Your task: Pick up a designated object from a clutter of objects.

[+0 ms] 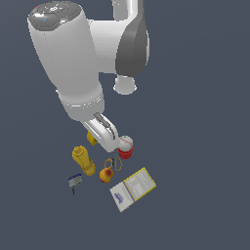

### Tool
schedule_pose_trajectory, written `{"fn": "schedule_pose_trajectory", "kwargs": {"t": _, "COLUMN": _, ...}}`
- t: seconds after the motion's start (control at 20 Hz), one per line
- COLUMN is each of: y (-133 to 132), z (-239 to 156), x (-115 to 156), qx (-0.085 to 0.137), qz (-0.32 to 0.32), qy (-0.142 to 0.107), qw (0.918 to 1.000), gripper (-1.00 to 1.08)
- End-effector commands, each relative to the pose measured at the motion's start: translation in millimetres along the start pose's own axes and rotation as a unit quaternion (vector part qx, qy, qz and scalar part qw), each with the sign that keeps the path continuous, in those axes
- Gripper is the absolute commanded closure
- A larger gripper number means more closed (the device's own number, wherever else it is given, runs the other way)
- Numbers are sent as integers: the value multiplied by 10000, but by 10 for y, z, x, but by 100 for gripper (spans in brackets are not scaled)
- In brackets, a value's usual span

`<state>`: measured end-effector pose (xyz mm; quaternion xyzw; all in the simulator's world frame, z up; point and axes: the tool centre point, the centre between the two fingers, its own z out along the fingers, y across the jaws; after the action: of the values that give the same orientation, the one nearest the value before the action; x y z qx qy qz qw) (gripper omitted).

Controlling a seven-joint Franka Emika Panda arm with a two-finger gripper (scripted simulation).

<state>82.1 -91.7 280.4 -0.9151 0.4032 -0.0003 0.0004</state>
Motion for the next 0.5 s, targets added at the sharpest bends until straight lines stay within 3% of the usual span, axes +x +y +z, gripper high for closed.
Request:
{"fn": "schedule_pose_trajectory", "kwargs": {"t": 0.0, "y": 62, "z": -189, "x": 161, "qx": -3, "qz": -7, "qy": -3, "qw": 10000, "gripper": 108}}
{"fn": "schedule_pose_trajectory", "kwargs": {"t": 0.45, "y": 190, "z": -627, "x": 560, "qx": -6, "qz": -11, "qy": 0, "qw": 10000, "gripper": 108}}
